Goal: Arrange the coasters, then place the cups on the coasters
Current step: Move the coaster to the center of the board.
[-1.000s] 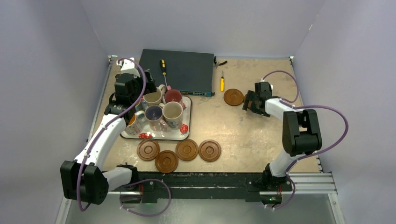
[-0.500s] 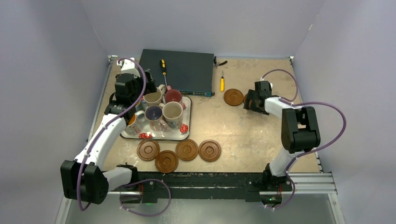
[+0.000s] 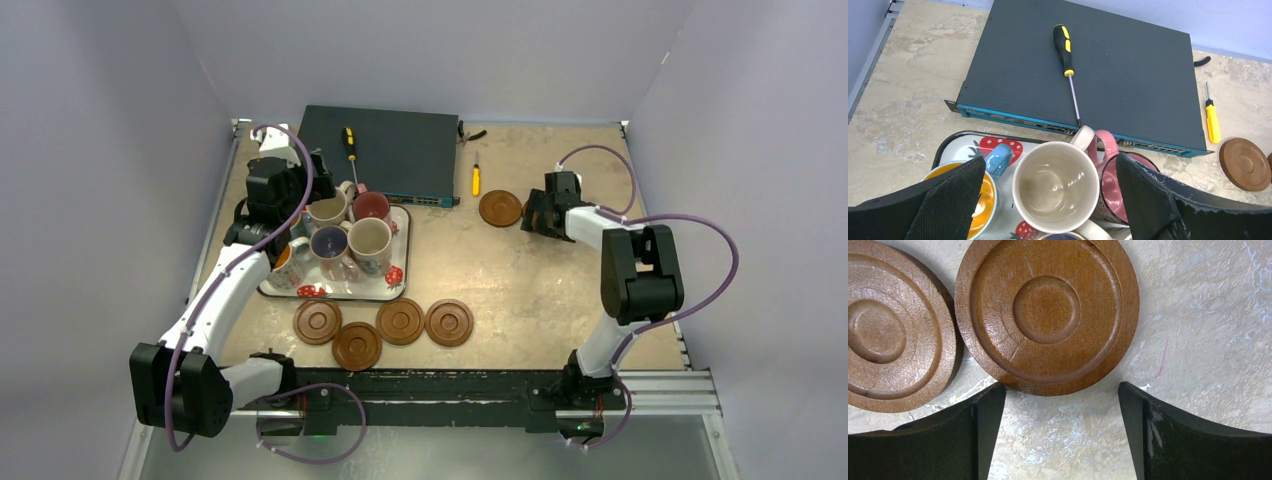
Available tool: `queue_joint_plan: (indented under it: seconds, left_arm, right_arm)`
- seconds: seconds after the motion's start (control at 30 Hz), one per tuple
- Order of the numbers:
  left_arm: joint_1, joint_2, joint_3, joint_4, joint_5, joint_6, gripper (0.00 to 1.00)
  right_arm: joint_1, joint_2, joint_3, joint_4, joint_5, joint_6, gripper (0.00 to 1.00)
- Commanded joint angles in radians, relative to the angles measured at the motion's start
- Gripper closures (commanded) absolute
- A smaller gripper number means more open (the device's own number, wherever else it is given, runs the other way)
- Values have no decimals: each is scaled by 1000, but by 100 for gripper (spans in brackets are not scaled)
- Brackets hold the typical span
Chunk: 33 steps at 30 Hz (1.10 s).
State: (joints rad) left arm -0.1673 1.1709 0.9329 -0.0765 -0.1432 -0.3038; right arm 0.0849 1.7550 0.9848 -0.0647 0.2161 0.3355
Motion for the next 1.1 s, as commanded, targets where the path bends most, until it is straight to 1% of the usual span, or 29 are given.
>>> queue_joint_plan:
  seconds: [0.0,0.03,0.1,0.23,0.33,0.4,0.53,0.63,0.73,0.9,1.07]
  left_arm:
    - [-6,3,10,20,-9,-3,3]
    - [-7,3,10,20,-9,-3,3]
    - [-7,3,10,21,-7,-4,3]
    - [-6,1,11,20,0,-6,3]
    - [-7,-4,12,21,5,-8,3]
    - [-7,-5,13,22,11,-10,3]
    - [-6,-10,10,26,20,-14,4]
    - [-6,-11,10,25,20,-15,4]
    - [-7,-11,10,26,27,-18,4]
    - [-6,-18,11,25,30,-18,4]
    - [-6,-18,10,26,29,-20,4]
  right_arm:
    - [-2,-5,-8,-29,-18,19,11]
    - [0,-25,-14,-30,-2,16,9]
    - [2,-74,-29,-38,-25,16,6]
    - [21,-193,-80,-58,-113,22,4]
    - [63,-281,-136,-76,-205,59,3]
    - [132,-317,-153,-95,-214,85,4]
    - [330,-330,-159,-155,-215,161,6]
    - [435,-355,-192,-170,-215,217,8]
    - [522,-368,-215,-205,-215,262,9]
    - [648,-371,-224,-292,-161,320,10]
    - [737,-343,-216,-325,-122,356,16]
